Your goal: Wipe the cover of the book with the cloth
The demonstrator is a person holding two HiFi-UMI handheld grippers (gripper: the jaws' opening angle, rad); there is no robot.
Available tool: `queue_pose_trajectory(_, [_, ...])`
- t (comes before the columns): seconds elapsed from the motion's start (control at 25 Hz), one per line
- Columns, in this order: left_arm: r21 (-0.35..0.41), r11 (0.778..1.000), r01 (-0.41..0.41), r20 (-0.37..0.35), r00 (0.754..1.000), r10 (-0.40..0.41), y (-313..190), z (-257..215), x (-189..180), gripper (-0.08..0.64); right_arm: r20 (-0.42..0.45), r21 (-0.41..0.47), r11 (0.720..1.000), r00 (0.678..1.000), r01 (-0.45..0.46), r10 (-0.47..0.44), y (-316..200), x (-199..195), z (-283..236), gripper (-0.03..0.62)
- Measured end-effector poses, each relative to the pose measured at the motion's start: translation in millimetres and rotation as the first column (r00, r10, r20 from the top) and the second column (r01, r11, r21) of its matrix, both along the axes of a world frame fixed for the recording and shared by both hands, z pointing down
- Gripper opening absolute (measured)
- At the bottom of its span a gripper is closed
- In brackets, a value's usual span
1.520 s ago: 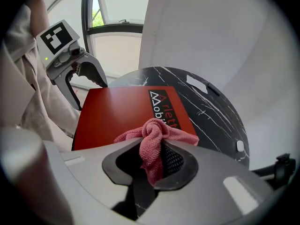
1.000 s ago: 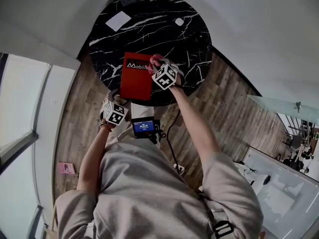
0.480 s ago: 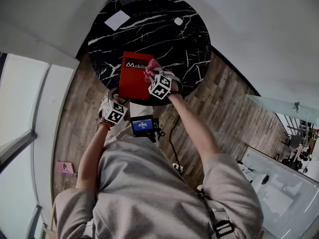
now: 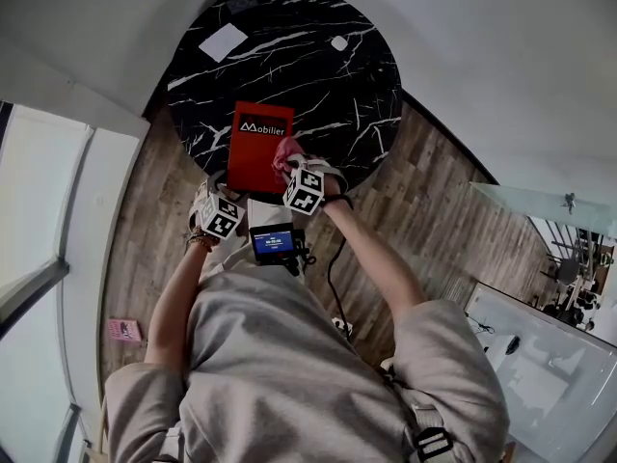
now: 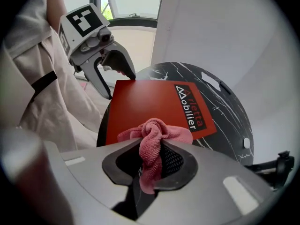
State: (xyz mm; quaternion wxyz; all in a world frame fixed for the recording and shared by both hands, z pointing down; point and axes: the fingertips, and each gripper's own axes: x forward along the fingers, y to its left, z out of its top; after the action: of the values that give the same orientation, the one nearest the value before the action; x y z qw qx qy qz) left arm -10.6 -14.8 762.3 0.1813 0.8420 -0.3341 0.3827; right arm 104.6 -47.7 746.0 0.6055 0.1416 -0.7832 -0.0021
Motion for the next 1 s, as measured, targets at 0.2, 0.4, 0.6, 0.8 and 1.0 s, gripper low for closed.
queue_pose_trajectory(0.2, [-0.002,1.0,-0.003,-0.001,1.0,0.003,0,1,1,0.347,0.003,-0.052,0.998,1.0,0.02,-0.019,20,-2,2,0.084])
queue_pose_trajectory(0.4, [-0.009,1.0,-0.003,-0.002,1.0,0.003,1,1,1,0.348,0.009,-0.123,0.991,0.999,0.049,-0.048,36,-6,0,0.084])
queue_pose_trajectory(0.6, [-0.016,1.0,-0.001,-0.014,1.0,0.001,0,0,0,0.348,-0.002,-0.232,0.97,0.997,0.07,-0.072,55,-11,-6,0.086])
queue_pose_trajectory(0.8, [-0.006,1.0,0.0,-0.034,0.999,0.0,0,-6,0,0.348,0.068,-0.205,0.975,0.995,0.09,-0.078,48,-26,-33,0.089])
queue_pose_trajectory(1.0, [0.027,0.999,-0.025,-0.033,0.999,0.026,-2,-14,2,0.347,0.159,-0.016,1.0,0.987,0.021,-0.018,-12,-34,-75,0.09])
